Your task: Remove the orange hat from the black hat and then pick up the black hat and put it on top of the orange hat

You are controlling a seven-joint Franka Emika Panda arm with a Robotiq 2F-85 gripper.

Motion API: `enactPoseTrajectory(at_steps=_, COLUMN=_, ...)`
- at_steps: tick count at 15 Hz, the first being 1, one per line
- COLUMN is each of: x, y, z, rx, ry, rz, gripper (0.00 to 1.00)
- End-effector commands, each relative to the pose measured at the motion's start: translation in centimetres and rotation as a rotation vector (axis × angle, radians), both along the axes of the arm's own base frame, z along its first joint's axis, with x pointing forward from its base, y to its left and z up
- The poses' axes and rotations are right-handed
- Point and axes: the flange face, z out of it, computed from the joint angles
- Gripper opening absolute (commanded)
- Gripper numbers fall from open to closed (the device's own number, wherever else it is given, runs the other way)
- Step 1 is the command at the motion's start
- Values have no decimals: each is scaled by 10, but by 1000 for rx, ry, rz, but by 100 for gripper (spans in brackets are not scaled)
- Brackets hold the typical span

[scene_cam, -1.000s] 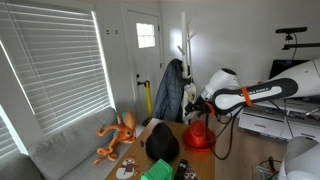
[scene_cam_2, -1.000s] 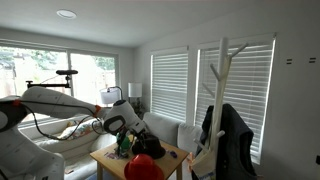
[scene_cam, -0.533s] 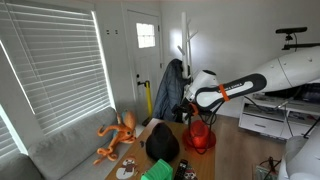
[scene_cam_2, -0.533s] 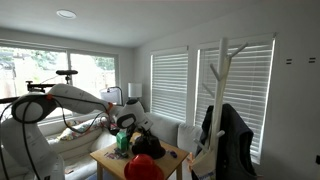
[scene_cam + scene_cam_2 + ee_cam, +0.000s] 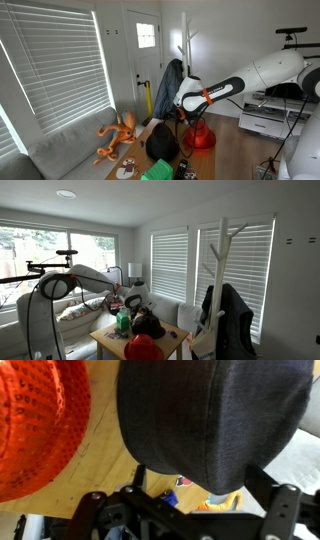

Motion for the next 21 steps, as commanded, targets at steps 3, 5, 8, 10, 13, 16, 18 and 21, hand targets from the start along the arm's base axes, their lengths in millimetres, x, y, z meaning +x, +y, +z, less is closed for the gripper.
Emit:
enactPoseTrajectory(at_steps=3, x=23, y=16, z=-3, rx=46, ry=2, rz=-23, gripper=66)
enactPoseTrajectory(at_steps=5, x=25, y=19, z=-3, rx=57, ry=0, rz=-20, gripper=51)
enactPoseTrajectory(at_steps=8, x=26, y=22, z=-3, rx=72, ry=-6, rz=-28, gripper=30)
enactPoseTrajectory(at_steps=10, x=26, y=21, z=-2, rx=92, ry=-19, rz=-44, gripper=16)
enactPoseTrajectory(at_steps=13, x=25, y=23, z=6, rx=95, ry=-36, rz=-60, gripper=1)
enactPoseTrajectory(at_steps=16, x=22, y=26, z=20, rx=99, ry=-59, rz=-71, gripper=1)
enactPoseTrajectory(at_steps=18, x=20, y=27, z=36, rx=100, ry=-92, rz=-81, gripper=2)
enactPoseTrajectory(at_steps=21, x=10, y=31, z=68, rx=76, ry=-146, rz=-91, gripper=2)
